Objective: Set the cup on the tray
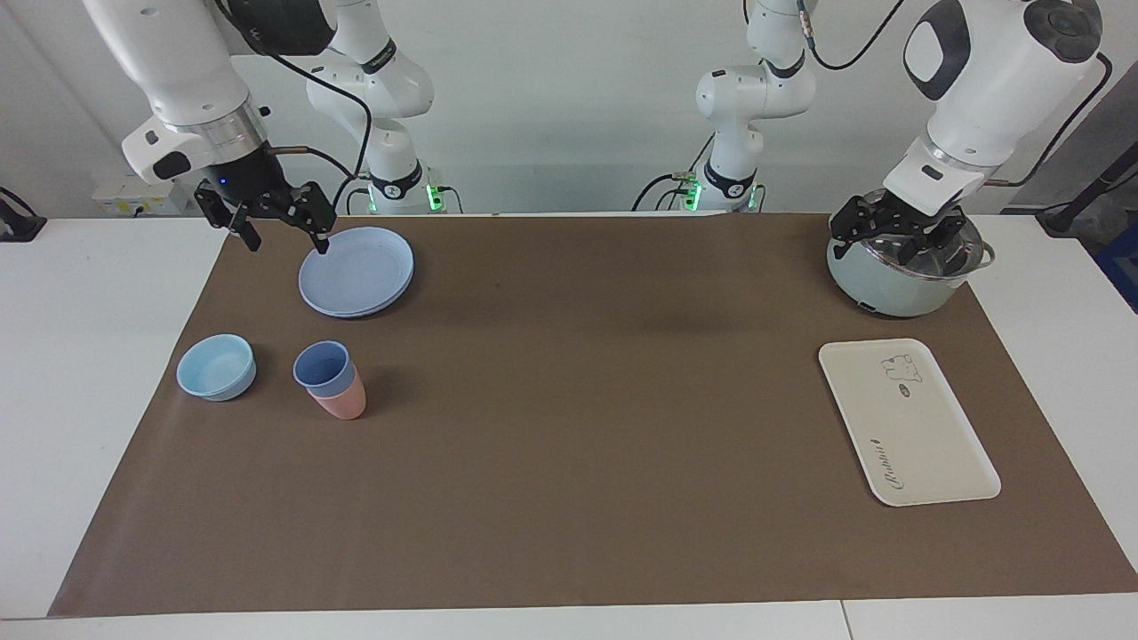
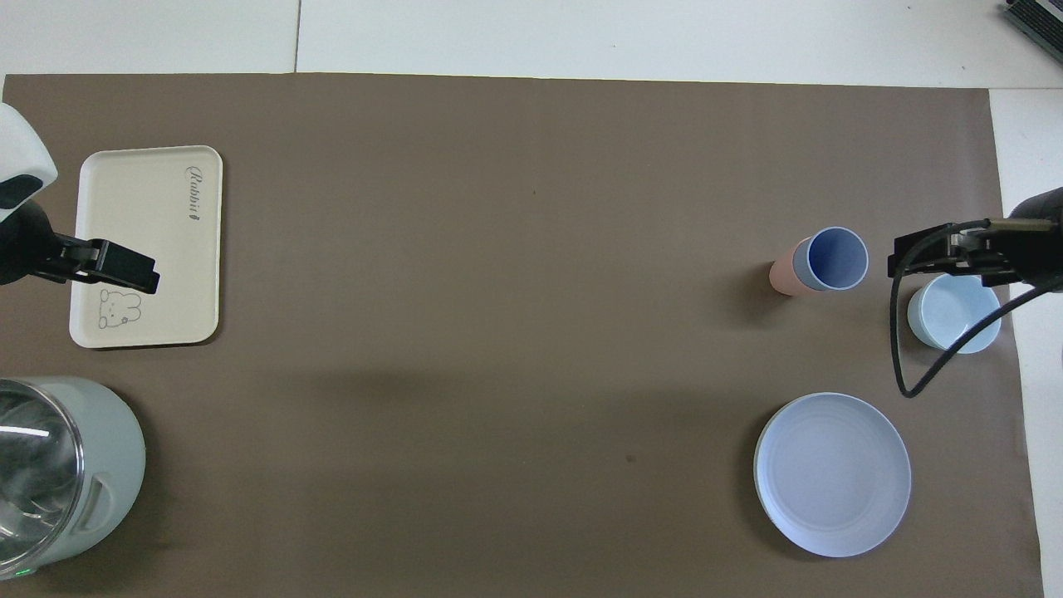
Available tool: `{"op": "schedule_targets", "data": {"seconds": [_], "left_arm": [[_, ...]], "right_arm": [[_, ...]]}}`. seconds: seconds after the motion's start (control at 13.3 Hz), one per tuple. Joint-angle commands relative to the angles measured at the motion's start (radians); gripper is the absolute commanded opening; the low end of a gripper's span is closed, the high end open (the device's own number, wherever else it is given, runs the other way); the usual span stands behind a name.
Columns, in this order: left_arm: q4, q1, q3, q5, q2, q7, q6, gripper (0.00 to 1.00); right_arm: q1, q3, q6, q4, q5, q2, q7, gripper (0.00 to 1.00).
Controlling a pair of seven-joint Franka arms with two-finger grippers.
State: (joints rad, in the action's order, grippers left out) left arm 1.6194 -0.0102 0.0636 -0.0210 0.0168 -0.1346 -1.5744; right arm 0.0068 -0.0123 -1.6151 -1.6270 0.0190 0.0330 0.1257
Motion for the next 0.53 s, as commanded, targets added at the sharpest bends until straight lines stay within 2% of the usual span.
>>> {"op": "schedule_targets", "data": {"seconds": [0.0,0.45], "left_arm": [[0.037,-0.007,0.005,0.015,-0.032,0.010,-0.009,1.00],[0.037,-0.007,0.004,0.015,-0.031,0.010,-0.009,1.00]], "right_arm": [[-0.013,-0.005,-0.014,-0.034,0.032,0.030,-0.032,1.00],[-0.013,-0.005,0.008,-0.030,0.032,0.028,-0.021,1.00]]}}
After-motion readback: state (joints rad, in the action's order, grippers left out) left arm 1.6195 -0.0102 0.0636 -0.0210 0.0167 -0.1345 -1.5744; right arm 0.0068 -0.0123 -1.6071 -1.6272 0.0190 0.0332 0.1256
